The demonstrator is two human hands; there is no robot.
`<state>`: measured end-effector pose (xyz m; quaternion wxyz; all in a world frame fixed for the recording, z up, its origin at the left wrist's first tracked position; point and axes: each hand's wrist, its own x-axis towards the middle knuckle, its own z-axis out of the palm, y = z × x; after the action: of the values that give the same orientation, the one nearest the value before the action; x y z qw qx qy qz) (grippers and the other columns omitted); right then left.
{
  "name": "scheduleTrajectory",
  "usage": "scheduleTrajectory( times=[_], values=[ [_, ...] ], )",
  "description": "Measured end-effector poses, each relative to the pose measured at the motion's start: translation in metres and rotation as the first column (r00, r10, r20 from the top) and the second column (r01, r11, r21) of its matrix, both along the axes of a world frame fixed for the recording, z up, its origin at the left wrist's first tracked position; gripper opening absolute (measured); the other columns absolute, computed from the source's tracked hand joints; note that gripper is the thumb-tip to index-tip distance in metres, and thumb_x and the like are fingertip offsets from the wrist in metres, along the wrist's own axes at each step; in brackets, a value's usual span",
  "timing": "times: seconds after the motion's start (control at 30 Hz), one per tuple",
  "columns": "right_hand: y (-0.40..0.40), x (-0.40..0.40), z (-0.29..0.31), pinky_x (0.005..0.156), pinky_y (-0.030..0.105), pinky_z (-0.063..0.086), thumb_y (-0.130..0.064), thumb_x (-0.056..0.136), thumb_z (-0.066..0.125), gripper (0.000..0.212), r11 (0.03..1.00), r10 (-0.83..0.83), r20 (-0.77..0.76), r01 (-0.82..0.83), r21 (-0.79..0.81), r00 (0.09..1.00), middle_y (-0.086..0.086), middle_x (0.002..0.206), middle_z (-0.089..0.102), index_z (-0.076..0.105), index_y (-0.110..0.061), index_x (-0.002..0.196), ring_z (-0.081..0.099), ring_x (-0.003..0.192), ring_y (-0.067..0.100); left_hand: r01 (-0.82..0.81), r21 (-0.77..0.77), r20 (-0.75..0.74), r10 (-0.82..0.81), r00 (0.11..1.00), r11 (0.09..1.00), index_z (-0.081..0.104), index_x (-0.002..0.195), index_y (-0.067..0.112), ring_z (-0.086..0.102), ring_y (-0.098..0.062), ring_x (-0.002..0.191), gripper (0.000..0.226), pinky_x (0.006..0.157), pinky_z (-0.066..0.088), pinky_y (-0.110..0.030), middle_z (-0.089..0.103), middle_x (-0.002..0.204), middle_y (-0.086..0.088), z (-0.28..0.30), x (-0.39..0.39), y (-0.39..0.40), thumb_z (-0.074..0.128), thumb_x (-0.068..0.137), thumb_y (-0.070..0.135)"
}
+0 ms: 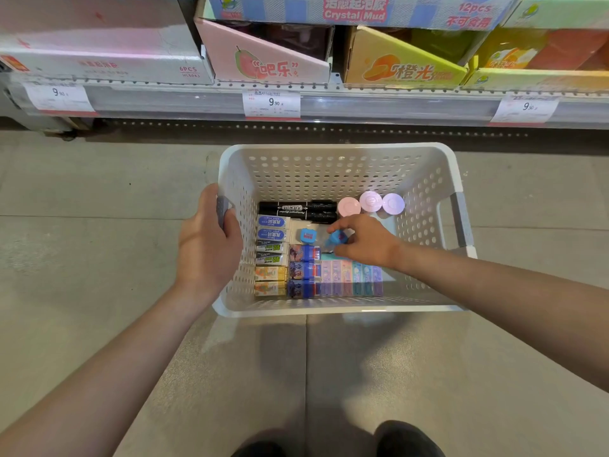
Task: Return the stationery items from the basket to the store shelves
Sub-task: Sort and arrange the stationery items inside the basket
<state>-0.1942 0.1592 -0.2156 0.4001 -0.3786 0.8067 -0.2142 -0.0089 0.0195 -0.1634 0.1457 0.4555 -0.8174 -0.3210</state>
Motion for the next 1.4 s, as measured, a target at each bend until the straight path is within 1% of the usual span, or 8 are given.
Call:
scheduleTrajectory(
  times=[0.1, 0.3, 0.57, 0.73, 1.07, 1.23, 1.33, 1.4],
  values=[
    [0.001, 0.000, -0.005, 0.063, 0.019, 0.037, -0.007, 0.083, 0.064, 0.024, 0.991, 0.133, -0.195, -0.124, 0.057, 0.972, 0.014, 0.100, 0.067, 0.065, 0.002, 0.105, 0.056, 0.078, 0.019, 0.005, -0.001, -0.004, -0.005, 1.000, 1.000, 0.041, 0.130, 0.009, 0.041, -0.015, 0.051, 0.033, 0.045, 0.031, -0.028, 0.043, 0.062, 0.000, -0.001, 0.000, -0.001, 0.039, 0.098, 0.013],
    [-0.004, 0.009, -0.019, 0.074, 0.037, 0.050, -0.011, 0.086, 0.058, 0.019, 0.973, 0.227, -0.378, -0.193, 0.125, 0.898, 0.018, 0.103, 0.064, 0.058, 0.000, 0.102, 0.061, 0.090, 0.032, 0.000, 0.005, -0.009, 0.000, 1.000, 1.000, 0.039, 0.135, 0.010, 0.043, -0.013, 0.052, 0.037, 0.046, 0.032, -0.026, 0.044, 0.064, 0.003, -0.003, 0.000, -0.001, 0.039, 0.098, 0.015],
    [-0.024, 0.017, -0.022, 0.071, 0.028, 0.039, -0.008, 0.087, 0.057, 0.026, 0.967, 0.240, -0.385, -0.186, 0.173, 0.891, 0.018, 0.114, 0.055, 0.056, -0.001, 0.111, 0.058, 0.100, 0.032, -0.013, 0.027, -0.024, 0.013, 1.000, 1.000, 0.039, 0.134, 0.010, 0.042, -0.016, 0.052, 0.037, 0.049, 0.035, -0.029, 0.044, 0.063, 0.001, -0.003, 0.000, -0.001, 0.040, 0.098, 0.015],
    [-0.028, 0.020, -0.021, 0.080, 0.032, 0.045, -0.011, 0.087, 0.059, 0.030, 0.966, 0.247, -0.386, -0.197, 0.165, 0.889, 0.018, 0.117, 0.055, 0.055, -0.001, 0.115, 0.057, 0.104, 0.031, -0.017, 0.031, -0.022, 0.017, 1.000, 0.999, 0.038, 0.135, 0.012, 0.042, -0.014, 0.053, 0.038, 0.049, 0.035, -0.029, 0.043, 0.063, 0.003, -0.004, 0.000, -0.001, 0.040, 0.098, 0.016],
    [-0.012, 0.016, 0.017, 0.073, 0.036, 0.051, -0.017, 0.087, 0.057, 0.039, 0.953, 0.296, -0.450, -0.227, 0.201, 0.843, 0.015, 0.115, 0.058, 0.048, -0.007, 0.124, 0.060, 0.099, 0.034, 0.007, 0.020, -0.027, -0.006, 1.000, 1.000, 0.038, 0.134, 0.012, 0.044, -0.013, 0.053, 0.036, 0.047, 0.034, -0.026, 0.046, 0.067, 0.002, -0.004, 0.000, -0.001, 0.039, 0.098, 0.016],
    [0.030, 0.001, 0.059, 0.065, 0.034, 0.049, -0.008, 0.077, 0.063, 0.034, 0.983, 0.078, -0.666, -0.169, -0.073, 0.742, 0.012, 0.103, 0.065, 0.064, -0.007, 0.111, 0.064, 0.088, 0.035, 0.000, 0.017, -0.024, 0.001, 1.000, 1.000, 0.039, 0.132, 0.012, 0.043, -0.012, 0.052, 0.035, 0.047, 0.032, -0.023, 0.047, 0.068, 0.000, -0.001, -0.001, -0.001, 0.041, 0.098, 0.016],
    [0.056, -0.010, 0.064, 0.078, 0.041, 0.049, 0.005, 0.056, 0.070, 0.044, 0.992, -0.048, -0.772, -0.058, -0.110, 0.634, 0.019, 0.106, 0.065, 0.068, -0.003, 0.099, 0.063, 0.092, 0.040, -0.006, 0.080, -0.047, 0.010, 0.999, 0.997, 0.048, 0.118, 0.015, 0.044, -0.015, 0.051, 0.024, 0.047, 0.034, -0.027, 0.046, 0.061, 0.001, 0.003, -0.002, -0.002, 0.042, 0.095, 0.013],
    [0.069, -0.012, 0.062, 0.089, 0.045, 0.045, 0.007, 0.055, 0.068, 0.054, 0.993, -0.120, -0.788, 0.057, -0.108, 0.604, 0.023, 0.121, 0.058, 0.065, -0.003, 0.108, 0.056, 0.108, 0.041, -0.034, 0.181, -0.028, 0.040, 0.999, 0.983, 0.051, 0.108, 0.021, 0.048, -0.018, 0.056, 0.019, 0.048, 0.037, -0.027, 0.052, 0.064, 0.000, 0.009, -0.003, -0.005, 0.046, 0.092, 0.012]
  ],
)
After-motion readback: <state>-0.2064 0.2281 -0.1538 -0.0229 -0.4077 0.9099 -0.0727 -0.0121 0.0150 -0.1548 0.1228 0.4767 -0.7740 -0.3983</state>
